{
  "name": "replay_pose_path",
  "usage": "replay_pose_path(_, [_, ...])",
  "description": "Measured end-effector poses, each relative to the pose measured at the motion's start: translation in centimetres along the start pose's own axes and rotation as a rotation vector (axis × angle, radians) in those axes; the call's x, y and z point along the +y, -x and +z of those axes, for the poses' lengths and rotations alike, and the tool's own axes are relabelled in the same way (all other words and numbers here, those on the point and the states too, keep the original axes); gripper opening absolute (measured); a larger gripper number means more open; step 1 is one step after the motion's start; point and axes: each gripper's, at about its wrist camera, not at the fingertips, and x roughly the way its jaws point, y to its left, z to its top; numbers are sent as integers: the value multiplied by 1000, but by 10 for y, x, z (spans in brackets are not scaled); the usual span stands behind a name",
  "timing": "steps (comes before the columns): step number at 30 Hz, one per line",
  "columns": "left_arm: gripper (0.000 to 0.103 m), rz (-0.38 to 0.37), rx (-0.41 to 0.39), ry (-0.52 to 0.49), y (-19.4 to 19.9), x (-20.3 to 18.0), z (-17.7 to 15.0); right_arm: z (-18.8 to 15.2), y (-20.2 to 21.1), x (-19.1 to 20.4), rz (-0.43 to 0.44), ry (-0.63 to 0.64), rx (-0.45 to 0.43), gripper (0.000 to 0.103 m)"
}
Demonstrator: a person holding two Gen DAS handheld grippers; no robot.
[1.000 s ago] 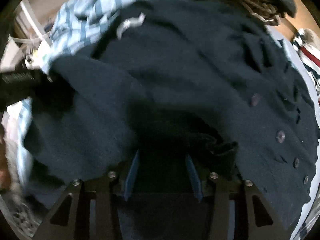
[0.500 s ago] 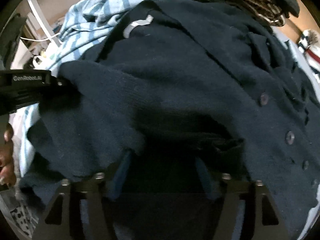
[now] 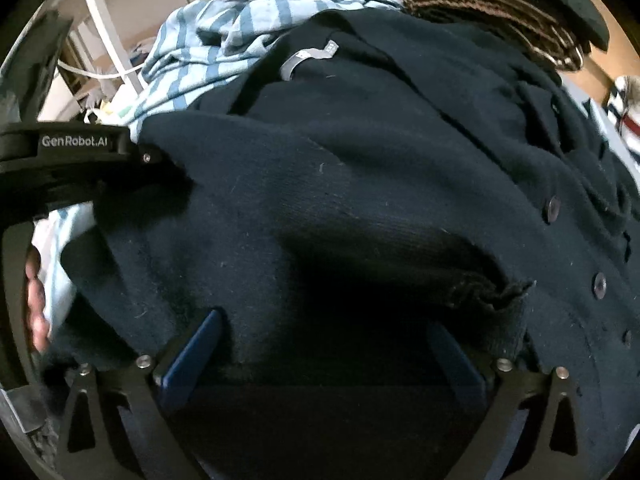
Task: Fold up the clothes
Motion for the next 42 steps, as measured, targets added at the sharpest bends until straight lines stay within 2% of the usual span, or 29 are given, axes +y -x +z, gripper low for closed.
replay_pose_path(2, [40, -3, 7, -35, 0, -5, 3, 1, -1, 1, 0, -4, 8, 103])
replay_pose_path(4, [71, -12, 28, -83, -4, -16, 4, 2, -2, 3, -2, 0, 22, 103])
replay_pose_path(6, [80, 1, 52, -131, -7, -27, 4, 4, -2, 5, -8, 6, 29, 103])
replay_pose_path(10, [82, 97, 74, -220, -16, -47, 1, 3, -3, 8, -5, 10, 27, 103])
replay_pose_path(13, [83, 103, 83, -201, -18, -47, 4, 1, -3, 12, -14, 19, 15, 103])
replay_pose_path(17, [83, 75, 87, -156, -18, -41, 11, -1, -4, 18, -27, 28, 1, 103])
replay_pose_path(22, [87, 116, 90, -211, -23, -49, 10, 0, -6, 29, -46, 34, 13, 103])
replay_pose_path(26, [87, 129, 110, -204, -26, -50, 13, 3, -8, 35, -60, 33, 46, 103])
replay_pose_path(31, [88, 134, 164, -246, -29, -53, 16, 14, -15, 46, -82, 17, 138, 103])
replay_pose_path(36, [90, 144, 200, -289, -30, -57, 18, 15, -14, 54, -81, -6, 146, 103])
replay_pose_path(38, [75, 131, 191, -250, -22, -53, 23, 15, -10, 56, -67, -23, 130, 102])
replay_pose_path(39, [53, 88, 169, -209, -11, -48, 24, 13, -4, 54, -58, -46, 110, 98])
replay_pose_path(40, [42, 45, 147, -169, 0, -43, 26, 12, 4, 51, -53, -73, 88, 85])
replay_pose_path(41, [42, 3, 124, -131, 11, -37, 27, 11, 12, 48, -48, -99, 66, 70])
replay_pose_path(42, [41, -32, 98, -109, 23, -32, 26, 9, 20, 43, -33, -132, 51, 64])
